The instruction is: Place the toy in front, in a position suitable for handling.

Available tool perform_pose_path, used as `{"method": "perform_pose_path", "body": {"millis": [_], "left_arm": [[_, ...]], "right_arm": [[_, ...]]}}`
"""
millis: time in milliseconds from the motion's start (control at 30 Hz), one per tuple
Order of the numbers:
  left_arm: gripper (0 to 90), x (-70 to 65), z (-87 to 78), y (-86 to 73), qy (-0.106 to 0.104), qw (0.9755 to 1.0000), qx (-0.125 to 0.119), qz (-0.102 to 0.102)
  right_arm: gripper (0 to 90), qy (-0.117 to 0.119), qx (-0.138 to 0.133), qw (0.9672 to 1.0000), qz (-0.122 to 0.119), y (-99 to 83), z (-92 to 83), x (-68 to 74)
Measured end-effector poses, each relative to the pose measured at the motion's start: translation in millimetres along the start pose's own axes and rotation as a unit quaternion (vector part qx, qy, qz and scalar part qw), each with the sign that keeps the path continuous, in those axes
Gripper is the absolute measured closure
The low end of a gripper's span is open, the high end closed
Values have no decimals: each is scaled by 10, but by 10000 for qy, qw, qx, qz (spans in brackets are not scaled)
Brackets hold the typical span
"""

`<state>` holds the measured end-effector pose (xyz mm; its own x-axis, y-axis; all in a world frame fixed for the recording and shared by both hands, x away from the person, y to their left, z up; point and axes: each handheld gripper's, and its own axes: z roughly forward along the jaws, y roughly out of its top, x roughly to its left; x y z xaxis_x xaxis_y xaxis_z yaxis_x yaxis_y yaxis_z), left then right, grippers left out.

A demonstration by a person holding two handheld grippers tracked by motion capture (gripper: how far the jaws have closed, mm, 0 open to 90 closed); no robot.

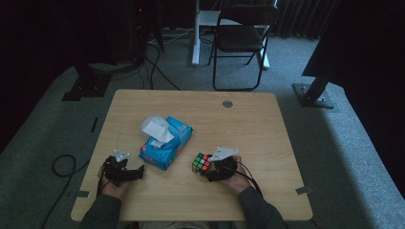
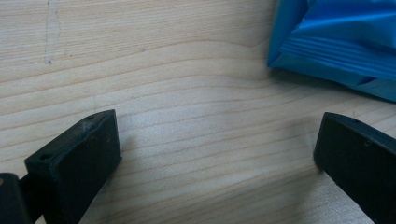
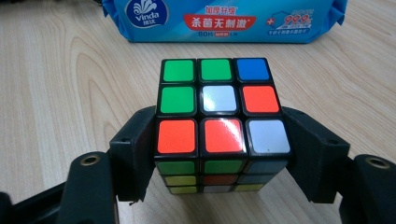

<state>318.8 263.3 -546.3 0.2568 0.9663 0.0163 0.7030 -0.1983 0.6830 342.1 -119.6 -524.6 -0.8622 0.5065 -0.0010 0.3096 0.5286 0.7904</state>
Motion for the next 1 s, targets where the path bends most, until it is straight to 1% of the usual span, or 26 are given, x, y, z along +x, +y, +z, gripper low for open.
{"method": "perform_pose_path", "body": {"millis": [267, 367, 467, 500, 533, 567, 600, 633, 667, 733, 800, 867, 900, 1000], "left_arm": [[6, 0, -3, -5, 7, 10000, -7, -24], [6, 0, -5, -8, 15, 10000, -6, -26], [7, 12, -23, -16, -23, 10000, 13, 11], [26, 19, -38, -15, -33, 10000, 4, 27], [72, 22, -56, -11, -20, 10000, -1, 26], [103, 28, -78, -7, -2, 10000, -27, 21], [129, 39, -107, 2, -4, 9999, -100, -31], [143, 54, -140, 13, -82, 9997, -196, -97], [145, 61, -175, 26, -128, 9993, -292, -184], [147, 65, -246, 52, -183, 9987, -431, -184], [147, 51, -303, 90, -267, 9981, -511, -201], [147, 27, -334, 126, -342, 9979, -528, -131], [147, 9, -350, 146, -335, 9979, -542, -80], [147, -32, -394, 198, -406, 9974, -590, 4]], "right_arm": [[295, -79, 71, 9999, 101, -72, 15, -16], [291, -95, 120, 9998, 84, -91, 43, -12], [277, -122, 145, 9998, 99, -101, 60, -11], [266, -134, 152, 9997, 103, -106, 62, -14], [245, -158, 158, 9997, 126, -111, 64, -14], [228, -185, 170, 9996, 162, -118, 64, -13], [223, -193, 185, 9995, 177, -126, 65, -19], [217, -186, 193, 9994, 207, -135, 62, -21], [213, -182, 194, 9994, 203, -143, 61, -24], [211, -187, 200, 9994, 200, -156, 53, -27], [212, -161, 197, 9995, 203, -171, 49, -32], [212, -152, 261, 9994, 190, -191, 61, -33], [212, -149, 285, 9993, 178, -203, 68, -32], [215, -117, 352, 9991, 203, -236, 82, -24]]}}
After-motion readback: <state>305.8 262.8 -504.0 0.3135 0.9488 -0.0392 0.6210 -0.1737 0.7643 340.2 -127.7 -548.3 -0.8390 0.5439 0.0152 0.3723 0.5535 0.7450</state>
